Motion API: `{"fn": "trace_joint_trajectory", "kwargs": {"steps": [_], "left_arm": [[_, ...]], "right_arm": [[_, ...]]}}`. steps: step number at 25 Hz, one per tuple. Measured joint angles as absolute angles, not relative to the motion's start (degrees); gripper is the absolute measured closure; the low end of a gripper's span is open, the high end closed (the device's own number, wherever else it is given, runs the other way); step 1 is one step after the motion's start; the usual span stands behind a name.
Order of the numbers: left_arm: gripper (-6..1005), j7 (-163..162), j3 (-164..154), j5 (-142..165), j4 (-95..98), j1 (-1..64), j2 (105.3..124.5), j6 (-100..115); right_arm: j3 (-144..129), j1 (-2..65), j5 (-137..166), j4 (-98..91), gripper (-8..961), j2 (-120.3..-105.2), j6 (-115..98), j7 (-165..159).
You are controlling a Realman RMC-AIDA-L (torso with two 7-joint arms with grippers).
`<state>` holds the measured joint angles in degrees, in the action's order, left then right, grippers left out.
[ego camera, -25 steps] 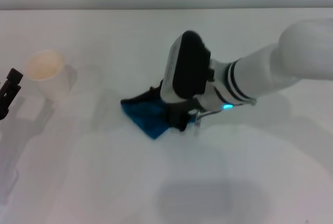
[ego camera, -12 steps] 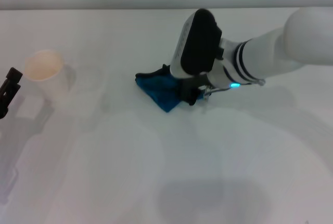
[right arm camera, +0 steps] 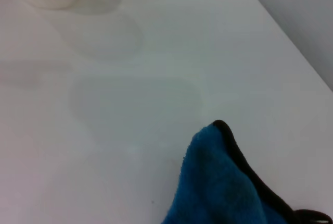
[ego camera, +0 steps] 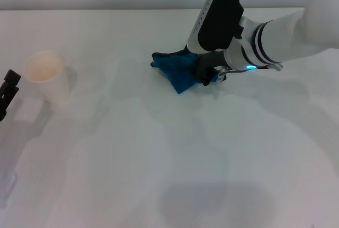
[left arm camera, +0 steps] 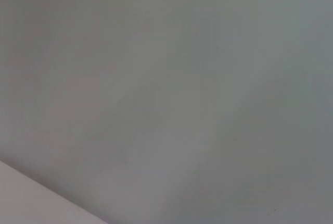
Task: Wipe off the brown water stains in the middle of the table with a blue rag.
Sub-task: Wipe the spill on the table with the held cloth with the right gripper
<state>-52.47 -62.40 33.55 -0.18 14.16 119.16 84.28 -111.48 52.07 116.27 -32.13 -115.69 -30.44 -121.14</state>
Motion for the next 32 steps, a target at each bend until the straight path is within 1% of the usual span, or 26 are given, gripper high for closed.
{"fn": "trace_joint_trajectory", "kwargs": {"steps": [6, 11, 18, 26, 32], "left_arm": [[111, -52.5, -62.4, 33.6, -0.2, 14.2, 119.10, 84.3], [112, -52.5, -62.4, 33.6, -0.2, 14.2, 119.09, 84.3], [112, -52.5, -62.4, 33.6, -0.1, 14.0, 119.09, 84.3], [112, -52.4, -62.4, 33.6, -0.1, 13.7, 119.18, 84.3], [112, -52.4, -62.5, 33.6, -0.2, 13.8, 119.23, 84.3]], "right_arm": [[-113.1, 51.7, 115.8, -32.9, 896, -116.13, -30.5, -121.2], [-117.7, 51.1, 113.7, -35.2, 896, -116.17, -31.7, -121.8], [-117.7, 49.4, 112.9, -42.7, 896, -116.19, -43.2, -121.4], [-117.6, 50.2, 112.4, -46.2, 897, -116.08, -58.1, -118.3], [-115.1, 49.5, 112.8, -44.1, 897, -116.10, -53.2, -118.3]]}}
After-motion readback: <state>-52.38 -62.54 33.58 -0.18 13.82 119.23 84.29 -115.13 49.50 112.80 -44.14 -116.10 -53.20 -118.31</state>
